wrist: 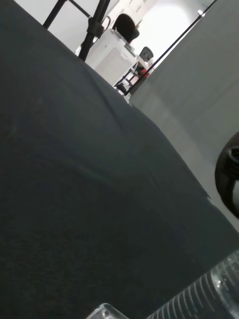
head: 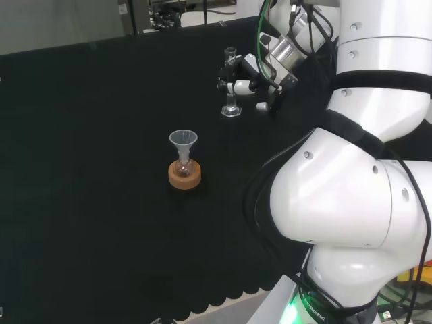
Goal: Pick up the graduated cylinder.
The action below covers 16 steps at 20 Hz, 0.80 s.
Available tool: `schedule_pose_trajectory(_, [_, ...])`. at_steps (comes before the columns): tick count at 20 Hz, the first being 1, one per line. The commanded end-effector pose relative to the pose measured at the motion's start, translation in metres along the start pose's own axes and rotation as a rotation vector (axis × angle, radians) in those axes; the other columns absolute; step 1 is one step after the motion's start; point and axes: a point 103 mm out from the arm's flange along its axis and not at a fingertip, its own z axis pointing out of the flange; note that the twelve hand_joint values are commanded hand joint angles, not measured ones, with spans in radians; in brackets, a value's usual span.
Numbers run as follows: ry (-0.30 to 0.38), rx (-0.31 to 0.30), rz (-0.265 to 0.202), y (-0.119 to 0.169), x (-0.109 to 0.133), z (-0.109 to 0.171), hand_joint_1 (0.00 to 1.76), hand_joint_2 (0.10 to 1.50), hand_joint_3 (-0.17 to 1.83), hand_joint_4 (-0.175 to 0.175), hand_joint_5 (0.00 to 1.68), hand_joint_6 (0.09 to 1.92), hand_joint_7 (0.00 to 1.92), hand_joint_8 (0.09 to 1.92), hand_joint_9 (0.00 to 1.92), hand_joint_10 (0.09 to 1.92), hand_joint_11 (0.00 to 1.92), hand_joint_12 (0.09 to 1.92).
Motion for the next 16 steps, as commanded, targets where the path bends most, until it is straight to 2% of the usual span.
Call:
schedule_pose_trajectory(1, [-0.050,0.048,-0.008,-0.006,0.014,-0.017,1.26,1.06,0.00,-0.016,1.08,0.93,1.18,0.66,1.54,0.09,1.33,0.68])
schedule_pose_trajectory(3, [-0.062,0.061,-0.017,-0.010,0.020,-0.022,1.26,1.05,0.00,0.009,1.09,0.93,1.20,0.61,1.55,0.09,1.33,0.68])
schedule_pose_trajectory(7, [-0.084,0.079,-0.022,-0.023,0.033,-0.035,1.26,1.05,0.00,0.023,1.09,0.91,1.21,0.60,1.55,0.09,1.33,0.67])
schedule_pose_trajectory(16, [-0.109,0.094,-0.034,-0.067,0.068,-0.047,1.26,1.05,0.00,0.028,1.09,0.90,1.21,0.61,1.55,0.09,1.33,0.67])
